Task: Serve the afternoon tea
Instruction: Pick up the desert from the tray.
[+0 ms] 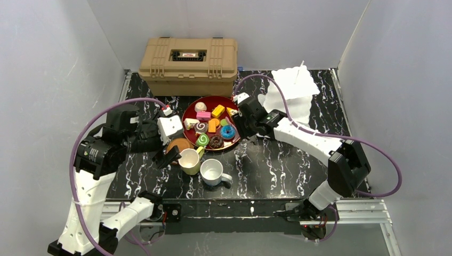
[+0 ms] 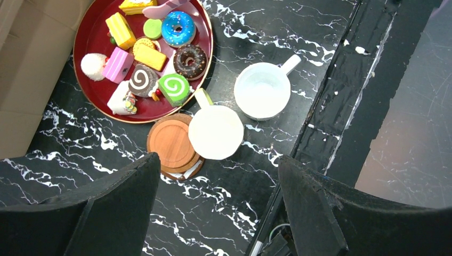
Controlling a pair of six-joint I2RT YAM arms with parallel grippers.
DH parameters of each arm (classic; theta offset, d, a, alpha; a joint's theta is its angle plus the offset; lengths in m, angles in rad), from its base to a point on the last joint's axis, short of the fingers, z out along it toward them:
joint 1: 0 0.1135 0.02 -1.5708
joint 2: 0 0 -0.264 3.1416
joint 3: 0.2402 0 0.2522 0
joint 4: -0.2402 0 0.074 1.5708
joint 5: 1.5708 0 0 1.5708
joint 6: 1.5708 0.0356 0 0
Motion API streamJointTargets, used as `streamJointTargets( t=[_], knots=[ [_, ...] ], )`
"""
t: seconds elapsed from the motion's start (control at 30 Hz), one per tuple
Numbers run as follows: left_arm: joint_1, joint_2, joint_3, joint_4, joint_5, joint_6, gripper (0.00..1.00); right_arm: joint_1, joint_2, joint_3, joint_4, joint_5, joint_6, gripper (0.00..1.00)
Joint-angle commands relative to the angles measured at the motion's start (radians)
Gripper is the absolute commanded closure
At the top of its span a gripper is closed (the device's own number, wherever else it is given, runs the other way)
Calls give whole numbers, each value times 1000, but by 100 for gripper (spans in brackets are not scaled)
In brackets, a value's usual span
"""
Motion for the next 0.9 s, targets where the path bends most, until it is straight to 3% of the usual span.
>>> streamJointTargets(
  t=[0.0, 0.87],
  knots=[
    [1, -7, -3, -14, 17, 2, 21, 1, 1, 75, -25, 46, -7, 39],
    [1, -16, -12, -13, 23, -1, 21, -70, 113, 194, -58, -17, -32, 38]
  ],
)
